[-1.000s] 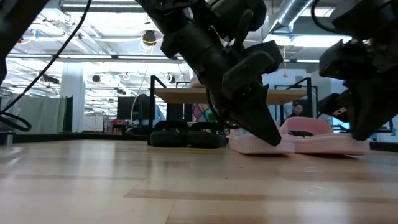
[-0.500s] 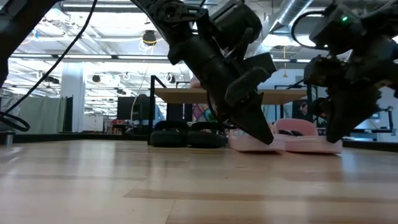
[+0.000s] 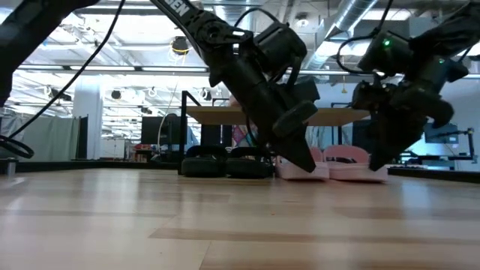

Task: Pick and place slides into the shelf
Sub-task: Adjust the pink slides under the shelf

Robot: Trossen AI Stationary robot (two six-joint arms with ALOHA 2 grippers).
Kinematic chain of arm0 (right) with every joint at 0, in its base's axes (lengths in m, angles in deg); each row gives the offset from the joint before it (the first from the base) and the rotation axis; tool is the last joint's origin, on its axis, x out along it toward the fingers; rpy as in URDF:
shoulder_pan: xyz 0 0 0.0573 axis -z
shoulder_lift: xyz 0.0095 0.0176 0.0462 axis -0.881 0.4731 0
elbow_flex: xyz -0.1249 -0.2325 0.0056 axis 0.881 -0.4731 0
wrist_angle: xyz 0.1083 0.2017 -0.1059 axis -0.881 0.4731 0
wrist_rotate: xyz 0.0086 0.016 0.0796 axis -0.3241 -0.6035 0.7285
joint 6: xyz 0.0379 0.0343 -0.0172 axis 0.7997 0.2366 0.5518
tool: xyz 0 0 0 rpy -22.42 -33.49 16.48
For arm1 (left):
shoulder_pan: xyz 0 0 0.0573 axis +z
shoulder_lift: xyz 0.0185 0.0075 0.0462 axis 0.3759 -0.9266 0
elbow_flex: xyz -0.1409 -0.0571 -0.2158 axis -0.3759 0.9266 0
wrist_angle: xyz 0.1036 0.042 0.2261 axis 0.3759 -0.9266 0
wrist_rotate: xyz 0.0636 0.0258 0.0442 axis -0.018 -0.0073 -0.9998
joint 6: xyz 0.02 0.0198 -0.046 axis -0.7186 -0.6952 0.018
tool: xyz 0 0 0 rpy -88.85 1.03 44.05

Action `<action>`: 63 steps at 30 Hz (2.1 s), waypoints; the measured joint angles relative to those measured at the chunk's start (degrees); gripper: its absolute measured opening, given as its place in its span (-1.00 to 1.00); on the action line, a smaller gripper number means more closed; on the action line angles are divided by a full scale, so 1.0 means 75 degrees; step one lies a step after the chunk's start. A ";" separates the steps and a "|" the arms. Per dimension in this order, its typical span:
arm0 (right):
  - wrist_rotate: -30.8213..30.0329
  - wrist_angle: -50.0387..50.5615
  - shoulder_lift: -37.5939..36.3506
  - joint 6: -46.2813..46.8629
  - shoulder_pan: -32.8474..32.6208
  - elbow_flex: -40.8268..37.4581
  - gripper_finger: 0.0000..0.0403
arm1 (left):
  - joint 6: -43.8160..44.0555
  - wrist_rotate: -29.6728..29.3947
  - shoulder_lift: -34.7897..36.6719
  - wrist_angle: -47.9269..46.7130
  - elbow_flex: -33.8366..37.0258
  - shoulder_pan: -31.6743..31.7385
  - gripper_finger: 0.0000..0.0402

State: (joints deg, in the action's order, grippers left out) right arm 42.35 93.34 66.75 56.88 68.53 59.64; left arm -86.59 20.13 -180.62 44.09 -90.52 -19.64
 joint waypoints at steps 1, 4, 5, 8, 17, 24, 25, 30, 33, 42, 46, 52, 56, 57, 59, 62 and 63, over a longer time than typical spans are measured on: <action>-0.0001 0.0000 0.0000 -0.0065 0.0121 0.0000 -0.92 | -0.0001 -0.0008 0.0000 0.0001 0.0000 0.0048 -0.90; -0.0007 0.0001 0.0003 -0.0187 0.0458 0.0000 -0.92 | -0.0078 -0.0011 0.0000 0.0047 0.0000 0.0179 -0.90; 0.0005 0.0000 0.0003 -0.0235 0.0573 0.0000 -0.92 | -0.0105 -0.0014 0.0000 0.0065 0.0000 0.0223 -0.90; 0.0025 -0.0003 0.0003 -0.0358 0.0870 0.0000 -0.92 | -0.0125 -0.0013 0.0000 0.0145 0.0000 0.0345 -0.90; 0.0015 -0.0020 0.0003 -0.0520 0.1372 0.0000 -0.92 | -0.0090 0.0135 -0.0192 0.0496 0.0000 0.0573 -0.90; -0.0184 -0.0175 0.0006 -0.0494 0.1366 -0.0003 -0.92 | 0.0200 -0.0001 -0.0574 0.0926 -0.0031 0.0413 -0.90; -0.0195 -0.0203 0.0006 -0.0485 0.1366 -0.0003 -0.92 | 0.0213 -0.0077 -0.0571 0.0936 -0.0030 0.0383 -0.90; -0.0315 -0.0210 0.0006 -0.0491 0.1363 -0.0003 -0.92 | 0.0105 -0.0746 -0.0582 0.0923 -0.0057 0.0313 -0.90; -0.0395 -0.0232 0.0006 -0.0491 0.1363 -0.0006 -0.92 | 0.0148 -0.0879 -0.0586 0.0846 -0.0121 0.0365 -0.90; -0.0689 -0.0274 0.0006 -0.0462 0.1358 -0.0006 -0.95 | 0.0414 -0.1652 -0.0600 0.0894 -0.0128 0.0425 -0.90; -0.0754 -0.0294 0.0006 -0.0459 0.1358 -0.0006 -0.99 | 0.0417 -0.1646 -0.0600 0.0949 -0.0128 0.0428 -0.90; -0.0814 -0.0460 0.0006 -0.0361 0.1358 -0.0006 -1.00 | 0.0478 -0.1592 -0.0600 0.1060 -0.0131 0.0428 -0.90; -0.0833 -0.0458 0.0006 -0.0348 0.1294 -0.0006 -1.00 | 0.0480 -0.1335 -0.0600 0.1059 -0.0131 0.0425 -0.90; -0.0840 -0.0456 0.0006 -0.0350 0.1252 -0.0006 -1.00 | 0.0473 -0.1242 -0.0600 0.1059 -0.0131 0.0421 -0.90; -0.0853 -0.0433 0.0006 -0.0352 0.1170 -0.0006 -1.00 | 0.0447 -0.1103 -0.0600 0.1039 -0.0134 0.0390 -0.90; -0.0887 -0.0399 0.0006 -0.0374 0.1042 -0.0006 -1.00 | 0.0424 -0.0987 -0.0600 0.0939 -0.0137 0.0311 -0.90; -0.0901 -0.0405 0.0003 -0.0377 0.0990 -0.0004 -1.00 | 0.0417 -0.0990 -0.0590 0.0852 -0.0137 0.0276 -0.90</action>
State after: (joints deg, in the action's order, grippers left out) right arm 35.59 90.30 66.78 54.05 75.96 59.61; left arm -83.46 12.71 -185.04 50.48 -91.55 -17.57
